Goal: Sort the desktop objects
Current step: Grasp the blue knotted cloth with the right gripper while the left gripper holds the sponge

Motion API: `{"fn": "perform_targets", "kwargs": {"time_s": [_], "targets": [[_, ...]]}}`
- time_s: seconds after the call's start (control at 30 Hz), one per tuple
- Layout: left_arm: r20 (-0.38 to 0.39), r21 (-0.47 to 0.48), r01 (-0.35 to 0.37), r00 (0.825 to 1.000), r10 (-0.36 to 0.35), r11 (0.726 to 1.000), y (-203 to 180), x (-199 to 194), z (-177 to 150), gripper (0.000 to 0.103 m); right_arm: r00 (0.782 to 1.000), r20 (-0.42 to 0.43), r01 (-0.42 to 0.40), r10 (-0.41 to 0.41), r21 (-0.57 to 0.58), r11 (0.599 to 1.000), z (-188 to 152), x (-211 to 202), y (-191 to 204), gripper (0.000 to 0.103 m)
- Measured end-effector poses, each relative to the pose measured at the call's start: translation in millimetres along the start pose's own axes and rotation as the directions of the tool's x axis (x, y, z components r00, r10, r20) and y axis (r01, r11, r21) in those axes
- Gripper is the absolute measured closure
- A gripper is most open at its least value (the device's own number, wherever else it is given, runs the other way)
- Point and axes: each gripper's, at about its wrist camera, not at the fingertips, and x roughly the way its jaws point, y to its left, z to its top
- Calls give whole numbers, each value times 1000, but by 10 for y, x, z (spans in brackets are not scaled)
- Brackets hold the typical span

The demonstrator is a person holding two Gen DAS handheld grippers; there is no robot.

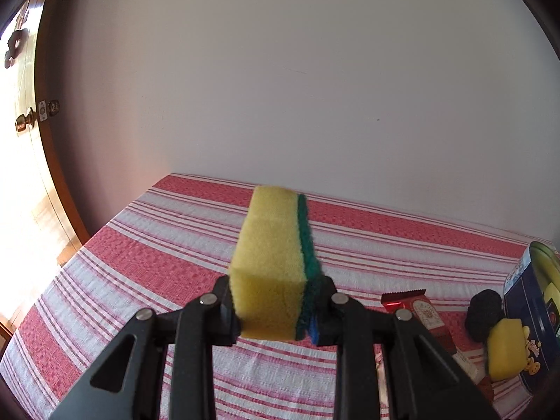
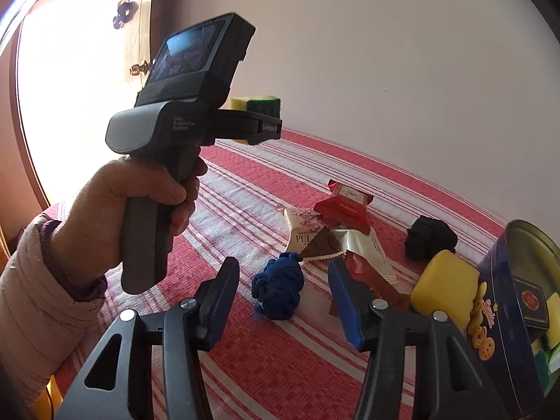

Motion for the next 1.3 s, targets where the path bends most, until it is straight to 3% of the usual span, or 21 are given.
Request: {"fn": "perform_targets", "kwargs": {"time_s": [0.13, 0.2, 0.23, 0.33, 0.5, 0.6, 0.7, 0.8, 0.87, 1.0, 1.3], "targets": [[-11, -13, -8, 1000, 8, 1000, 64, 6, 4, 77, 988, -151, -14, 21, 46, 999, 24, 355, 10, 47], [-3, -8, -18, 1000, 18, 1000, 71, -4, 21, 77, 976, -214, -15, 29, 66, 998, 6, 481, 4, 57], [1, -3, -25, 1000, 25, 1000, 69, -12, 20, 77, 980, -196, -18, 31, 68, 998, 15, 462, 0, 65], [5, 9, -45, 999, 45, 999, 83, 42, -15, 77, 980, -193, -30, 45, 80, 996, 8, 441, -21, 65], [6, 11, -63, 998, 63, 998, 82, 62, -39, 77, 995, -42, -88, 92, 82, 993, -23, 96, -47, 65], [26, 10, -59, 998, 59, 998, 84, 29, -56, 77, 993, 116, -13, 8, 48, 999, -76, -248, -65, 65], [42, 7, -51, 998, 50, 999, 72, -17, -90, 77, 962, 243, 127, -128, 19, 992, -110, -534, -94, 65], [43, 11, -47, 998, 46, 999, 7, -77, -154, 77, 929, 311, 196, -203, 54, 979, -205, -717, -220, 65], [46, 19, -43, 998, 42, 999, -49, -136, -200, 77, 916, 322, 227, -240, 77, 971, -233, -734, -370, 65], [79, 41, -60, 995, 57, 997, -172, -319, -296, 77, 916, 321, 222, -241, 93, 970, -246, -674, -444, 65], [98, 41, -23, 995, 19, 999, -395, -678, -479, 77, 914, 329, 222, -238, 85, 971, -344, -712, -378, 65]]}}
